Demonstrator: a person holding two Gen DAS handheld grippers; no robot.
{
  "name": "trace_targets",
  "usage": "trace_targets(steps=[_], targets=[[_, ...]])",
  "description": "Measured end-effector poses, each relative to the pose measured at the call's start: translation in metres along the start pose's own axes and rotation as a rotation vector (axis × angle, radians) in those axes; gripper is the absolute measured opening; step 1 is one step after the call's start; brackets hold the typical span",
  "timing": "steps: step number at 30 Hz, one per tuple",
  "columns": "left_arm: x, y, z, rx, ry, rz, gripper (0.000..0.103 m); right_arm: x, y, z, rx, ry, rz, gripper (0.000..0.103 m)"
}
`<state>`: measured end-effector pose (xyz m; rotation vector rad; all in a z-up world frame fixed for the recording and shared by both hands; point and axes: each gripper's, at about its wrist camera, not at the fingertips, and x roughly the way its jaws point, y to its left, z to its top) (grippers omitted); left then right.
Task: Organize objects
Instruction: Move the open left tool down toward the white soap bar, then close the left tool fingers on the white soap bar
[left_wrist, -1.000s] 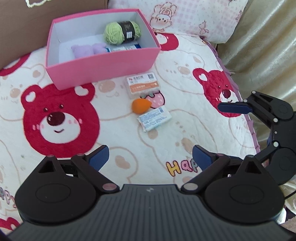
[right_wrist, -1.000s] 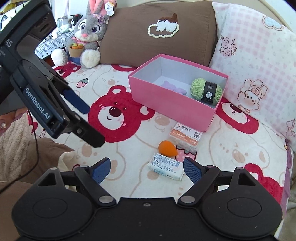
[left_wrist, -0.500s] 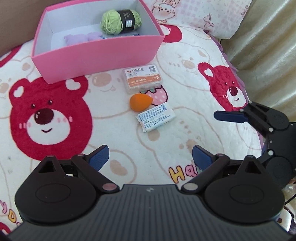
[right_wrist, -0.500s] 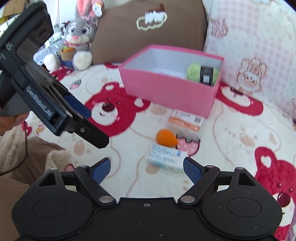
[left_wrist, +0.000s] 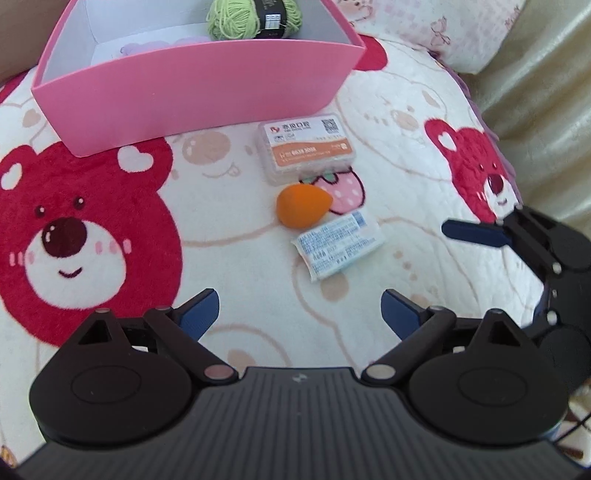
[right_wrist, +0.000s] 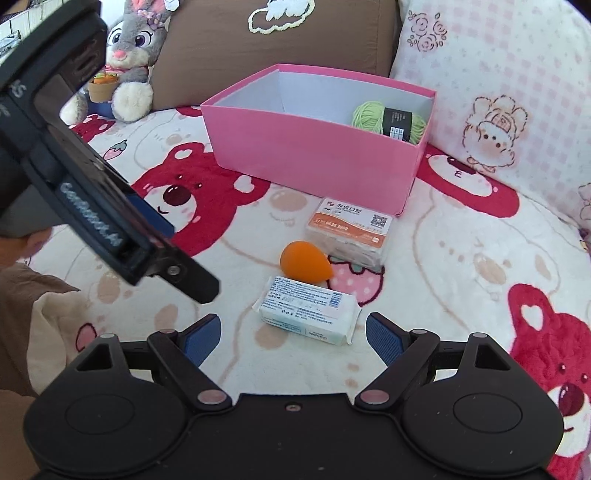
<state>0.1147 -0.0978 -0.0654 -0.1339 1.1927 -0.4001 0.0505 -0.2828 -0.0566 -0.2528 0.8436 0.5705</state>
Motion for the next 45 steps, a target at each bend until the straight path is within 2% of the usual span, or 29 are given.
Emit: trace_targets(steps=[3,5,8,12,15,22,26,31,33,37,38,40,43,45], targets=[[0.014,0.010,0.010,-0.101,-0.014,-0.049,0.095,0.009,0.002,-0.002,-0.006,0.001,0.005,0.089],[0.023,0.013,0.011,-0.108,-0.006,-0.073,0.095,0.016,0.003,-0.003,-0.005,0.006,-0.013,0.089],[0.034,0.013,0.006,-0.092,-0.006,-0.033,0.094,0.025,0.004,-0.004,-0.001,0.023,0.002,0.089],[0.047,0.017,-0.002,-0.105,-0.013,-0.064,0.093,0.038,0.008,-0.004,0.002,0.033,-0.010,0.089],[0.054,0.014,-0.006,-0.074,-0.033,0.001,0.092,0.048,0.011,-0.004,0.013,0.034,-0.018,0.089],[0.058,0.024,-0.005,-0.118,-0.087,-0.058,0.091,0.067,0.006,-0.010,0.042,0.046,-0.083,0.089],[0.063,0.024,-0.005,-0.134,-0.116,-0.097,0.081,0.076,-0.005,-0.014,0.110,0.072,-0.074,0.089],[0.068,0.021,-0.008,-0.125,-0.135,-0.115,0.059,0.077,-0.012,-0.015,0.169,0.061,-0.050,0.089],[0.069,0.023,-0.010,-0.132,-0.152,-0.140,0.059,0.079,-0.015,-0.015,0.195,0.068,-0.035,0.089],[0.073,0.028,-0.010,-0.159,-0.153,-0.180,0.047,0.078,-0.018,-0.014,0.237,0.055,-0.026,0.088],[0.074,0.029,-0.010,-0.167,-0.151,-0.188,0.046,0.078,-0.017,-0.014,0.233,0.050,-0.025,0.088],[0.077,0.030,-0.011,-0.182,-0.146,-0.205,0.037,0.079,-0.013,-0.013,0.198,0.050,-0.038,0.082],[0.081,0.030,-0.014,-0.210,-0.136,-0.232,0.034,0.081,-0.004,-0.014,0.120,0.062,-0.071,0.077],[0.082,0.028,-0.015,-0.207,-0.140,-0.235,0.033,0.081,-0.003,-0.016,0.111,0.062,-0.085,0.074]])
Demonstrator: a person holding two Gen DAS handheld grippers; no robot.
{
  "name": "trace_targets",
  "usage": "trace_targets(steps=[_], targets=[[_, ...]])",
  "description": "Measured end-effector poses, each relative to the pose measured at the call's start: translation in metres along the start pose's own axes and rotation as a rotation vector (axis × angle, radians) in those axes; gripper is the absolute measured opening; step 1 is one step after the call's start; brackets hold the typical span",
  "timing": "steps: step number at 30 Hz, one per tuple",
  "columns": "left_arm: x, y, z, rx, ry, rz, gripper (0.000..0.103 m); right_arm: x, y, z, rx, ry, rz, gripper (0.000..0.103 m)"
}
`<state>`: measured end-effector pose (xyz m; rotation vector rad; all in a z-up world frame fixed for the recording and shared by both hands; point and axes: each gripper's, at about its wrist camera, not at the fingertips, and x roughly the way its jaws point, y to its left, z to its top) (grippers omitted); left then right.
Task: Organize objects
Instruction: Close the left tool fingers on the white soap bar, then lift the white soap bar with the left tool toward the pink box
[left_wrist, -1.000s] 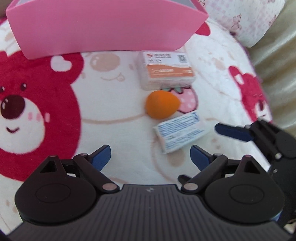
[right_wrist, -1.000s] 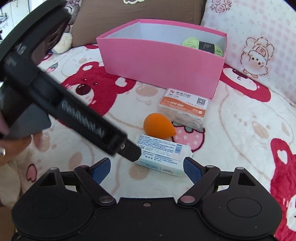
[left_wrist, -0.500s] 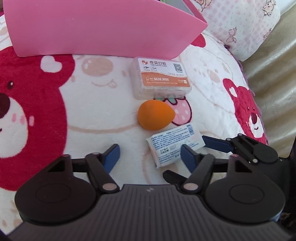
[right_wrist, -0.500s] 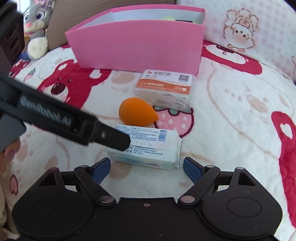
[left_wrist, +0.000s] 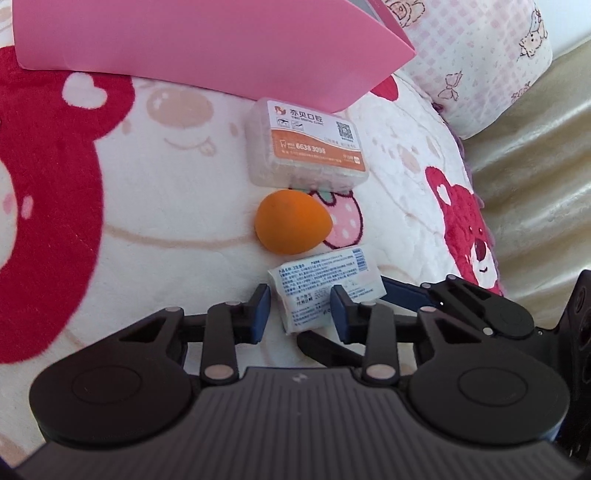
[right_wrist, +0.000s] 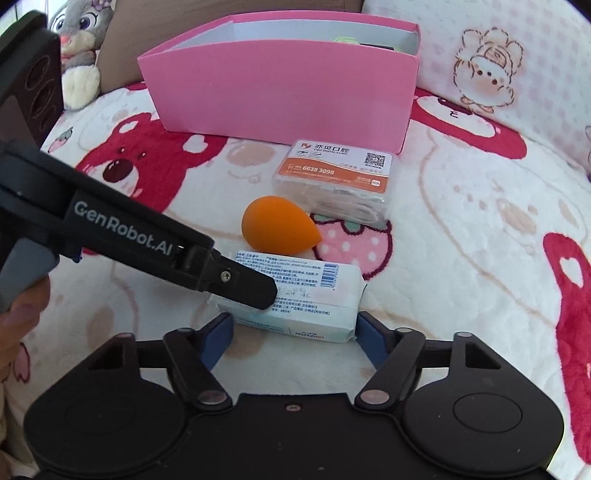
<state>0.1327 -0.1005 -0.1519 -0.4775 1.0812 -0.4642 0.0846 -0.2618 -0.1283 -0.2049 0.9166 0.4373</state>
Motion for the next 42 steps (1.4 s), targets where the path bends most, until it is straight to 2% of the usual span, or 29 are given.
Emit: trace_targets(steps=[3,10,15,23,28,35,42], targets=[[0.001,0.001,-0.001,-0.013,-0.001,-0.018,0.032,0.000,-0.001,-0.002,0.012,-0.004,-0.004,0.072],[-0.002,-0.005,-0.002,0.020,0.001,-0.005,0.033,-0.002,0.010,-0.007,0.023,-0.037,-0.047,0.072],[-0.006,-0.008,-0.004,0.020,0.035,-0.015,0.033,-0.010,0.016,-0.008,0.025,-0.027,-0.059,0.075],[-0.017,-0.020,-0.006,0.062,0.065,0.031,0.035,-0.018,0.026,-0.004,0.002,-0.003,-0.051,0.077],[-0.028,-0.024,-0.003,0.062,0.080,0.038,0.037,-0.025,0.035,0.000,-0.012,-0.019,-0.050,0.082],[-0.059,-0.030,0.003,0.062,0.077,0.037,0.040,-0.043,0.046,0.011,-0.021,-0.044,-0.017,0.085],[-0.082,-0.039,0.004,0.087,0.085,0.057,0.041,-0.059,0.062,0.020,-0.070,-0.063,-0.027,0.086]])
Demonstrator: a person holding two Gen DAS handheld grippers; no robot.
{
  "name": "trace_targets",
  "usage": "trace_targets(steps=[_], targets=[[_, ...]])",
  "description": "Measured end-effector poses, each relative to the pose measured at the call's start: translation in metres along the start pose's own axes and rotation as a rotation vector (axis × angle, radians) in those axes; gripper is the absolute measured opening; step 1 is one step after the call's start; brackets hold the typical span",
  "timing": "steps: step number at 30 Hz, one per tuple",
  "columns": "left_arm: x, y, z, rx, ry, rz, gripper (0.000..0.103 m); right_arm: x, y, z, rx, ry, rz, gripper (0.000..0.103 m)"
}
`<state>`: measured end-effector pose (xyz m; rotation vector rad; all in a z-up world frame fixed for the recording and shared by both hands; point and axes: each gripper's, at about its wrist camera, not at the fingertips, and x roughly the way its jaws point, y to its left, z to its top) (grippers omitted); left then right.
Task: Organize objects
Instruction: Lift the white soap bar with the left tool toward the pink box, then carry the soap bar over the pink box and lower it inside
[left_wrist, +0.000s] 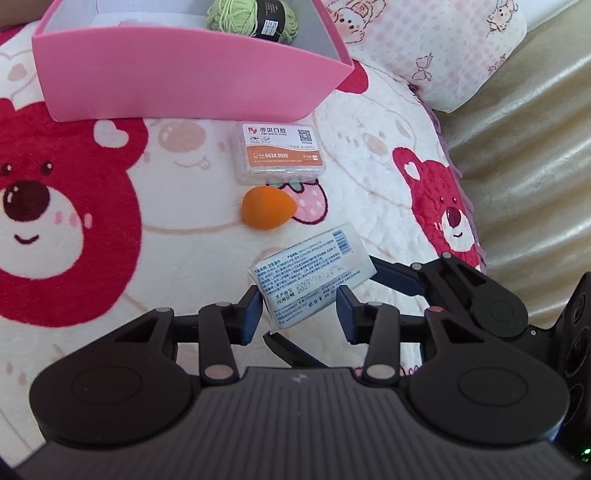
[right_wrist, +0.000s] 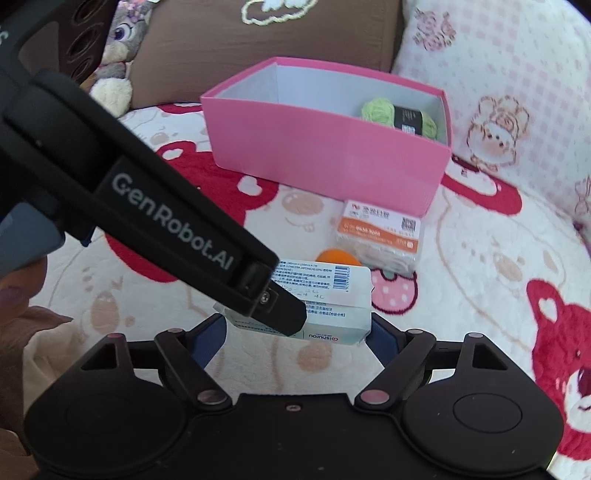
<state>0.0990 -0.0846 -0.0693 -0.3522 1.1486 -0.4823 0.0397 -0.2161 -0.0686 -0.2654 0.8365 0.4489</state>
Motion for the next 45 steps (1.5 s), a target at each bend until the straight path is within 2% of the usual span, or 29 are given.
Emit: trace_targets(steps=[9,24,28,34,42,45], targets=[[-0.032,-0.004,-0.001,0.018,-0.017,0.005,0.043,-0.018,0.013,0.019,-0.040,-0.010,0.005,0.087],[-0.083,-0.004,0.004,0.026,-0.069,-0.040,0.043,-0.053,0.026,0.057,-0.067,-0.064,0.045,0.091],[-0.104,-0.011,0.003,0.067,-0.114,-0.009,0.048,-0.059,0.028,0.068,-0.059,-0.081,0.083,0.092],[-0.128,-0.015,0.013,0.086,-0.174,0.001,0.048,-0.070,0.030,0.085,-0.070,-0.131,0.095,0.092],[-0.151,-0.004,0.042,0.061,-0.183,-0.059,0.049,-0.076,0.021,0.117,-0.066,-0.145,0.127,0.092],[-0.163,0.003,0.052,0.050,-0.220,-0.064,0.049,-0.077,0.021,0.128,-0.085,-0.164,0.160,0.092]])
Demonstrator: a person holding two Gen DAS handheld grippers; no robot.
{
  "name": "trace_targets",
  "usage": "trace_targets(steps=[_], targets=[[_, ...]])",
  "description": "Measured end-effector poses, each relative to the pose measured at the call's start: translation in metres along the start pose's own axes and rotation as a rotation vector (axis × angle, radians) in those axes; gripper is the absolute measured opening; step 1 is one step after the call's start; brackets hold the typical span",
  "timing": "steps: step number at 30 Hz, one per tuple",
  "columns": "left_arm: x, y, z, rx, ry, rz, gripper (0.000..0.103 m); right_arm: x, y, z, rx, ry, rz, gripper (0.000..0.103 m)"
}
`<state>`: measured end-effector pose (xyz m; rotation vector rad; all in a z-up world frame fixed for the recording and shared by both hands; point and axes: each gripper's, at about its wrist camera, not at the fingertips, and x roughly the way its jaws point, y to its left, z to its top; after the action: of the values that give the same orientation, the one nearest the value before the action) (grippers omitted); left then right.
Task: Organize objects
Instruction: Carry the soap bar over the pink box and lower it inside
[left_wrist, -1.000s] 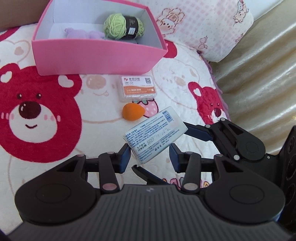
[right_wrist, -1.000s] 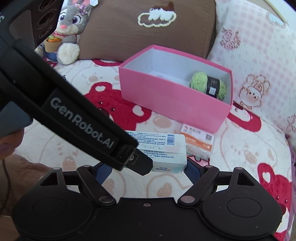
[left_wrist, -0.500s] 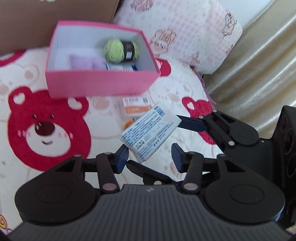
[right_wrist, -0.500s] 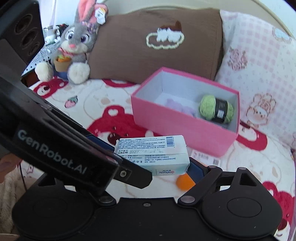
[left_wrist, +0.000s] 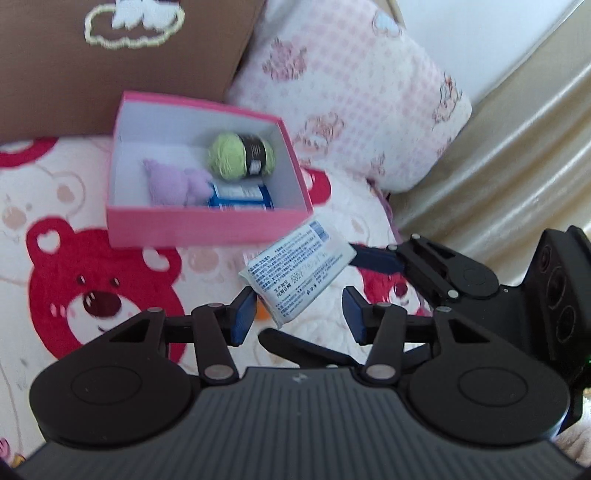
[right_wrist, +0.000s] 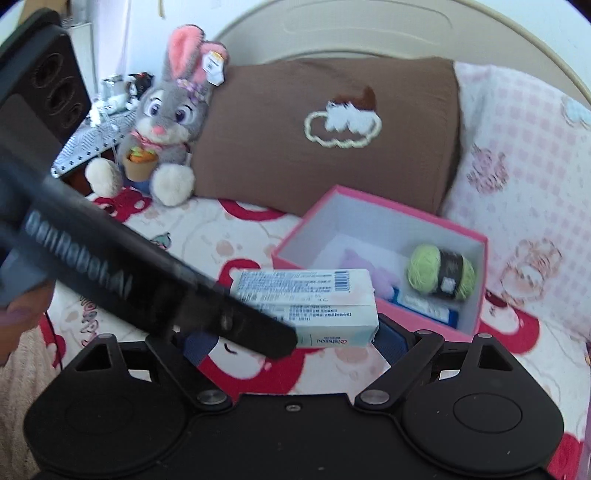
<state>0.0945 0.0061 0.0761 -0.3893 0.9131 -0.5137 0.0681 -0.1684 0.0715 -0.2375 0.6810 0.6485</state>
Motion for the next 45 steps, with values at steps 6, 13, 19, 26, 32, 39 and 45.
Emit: trace_targets(steps=[6,13,19,26,32,39,45], targets=[[-0.006,0.001,0.019,0.031,-0.030,0.047,0.049,0.010,-0.003,0.022,-0.026,-0.011,0.021,0.092],[0.005,0.002,0.042,0.051,-0.059,0.110,0.052,0.022,-0.016,0.038,-0.073,-0.049,0.018,0.089],[0.028,0.015,0.070,0.029,-0.048,0.133,0.052,0.047,-0.038,0.044,-0.040,-0.063,0.005,0.083],[0.069,0.033,0.103,0.055,0.016,0.161,0.052,0.085,-0.062,0.045,-0.060,-0.033,-0.035,0.072],[0.103,0.058,0.122,0.039,0.074,0.230,0.054,0.123,-0.085,0.052,0.006,0.023,-0.003,0.061],[0.147,0.089,0.139,-0.019,0.184,0.292,0.054,0.174,-0.104,0.047,0.110,0.101,0.030,0.055],[0.186,0.115,0.145,-0.094,0.254,0.346,0.054,0.220,-0.120,0.039,0.196,0.169,0.056,0.055]])
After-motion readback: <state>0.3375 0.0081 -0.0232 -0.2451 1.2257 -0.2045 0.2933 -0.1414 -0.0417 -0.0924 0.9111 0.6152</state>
